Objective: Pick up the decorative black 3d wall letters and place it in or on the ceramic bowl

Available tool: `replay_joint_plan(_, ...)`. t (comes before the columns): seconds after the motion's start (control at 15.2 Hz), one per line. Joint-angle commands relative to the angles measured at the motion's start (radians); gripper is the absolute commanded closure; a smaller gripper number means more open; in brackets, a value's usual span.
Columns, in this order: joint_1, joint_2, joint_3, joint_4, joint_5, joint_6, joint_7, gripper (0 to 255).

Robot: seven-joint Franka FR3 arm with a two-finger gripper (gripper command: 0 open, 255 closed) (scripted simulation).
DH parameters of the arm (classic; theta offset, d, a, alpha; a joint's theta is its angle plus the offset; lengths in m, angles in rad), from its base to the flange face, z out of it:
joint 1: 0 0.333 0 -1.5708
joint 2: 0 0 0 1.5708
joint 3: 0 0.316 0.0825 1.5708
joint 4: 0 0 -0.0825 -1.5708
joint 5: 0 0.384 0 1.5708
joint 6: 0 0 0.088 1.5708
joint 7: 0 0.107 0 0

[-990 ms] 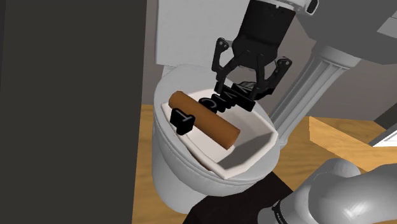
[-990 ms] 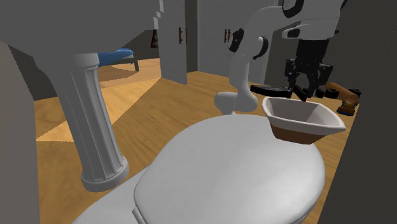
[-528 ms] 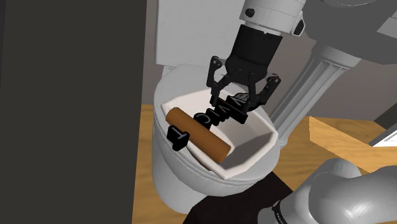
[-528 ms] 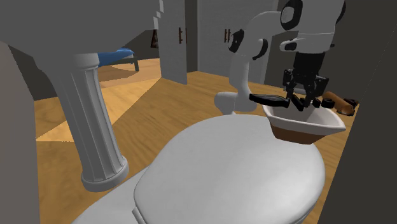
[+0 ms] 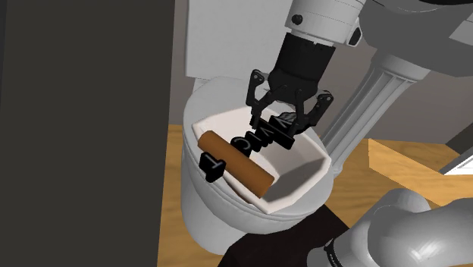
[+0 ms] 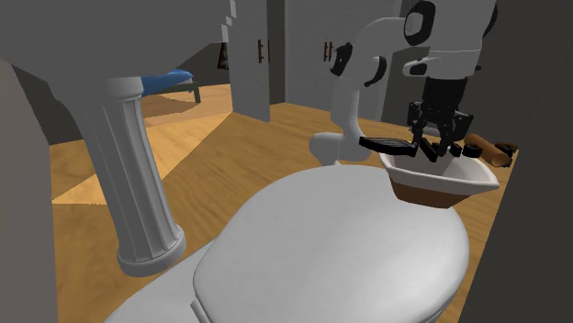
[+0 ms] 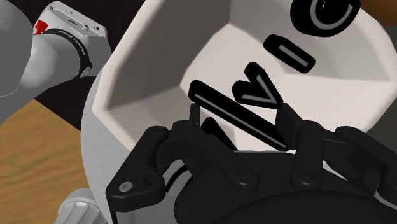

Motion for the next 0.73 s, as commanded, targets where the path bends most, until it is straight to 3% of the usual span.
replay_joint_plan(0.0,0.0,0.0,-0.001,-0.002,0.0,0.0,0.0,0)
replay_joint_plan(0.33,0.0,0.001,0.0,-0.001,0.0,0.0,0.0,0)
replay_joint_plan(0.59,-0.013,0.059,-0.009,0.175,-0.02,-0.118,0.018,0)
replay_joint_plan(0.66,-0.013,0.059,-0.009,0.175,-0.02,-0.118,0.018,0)
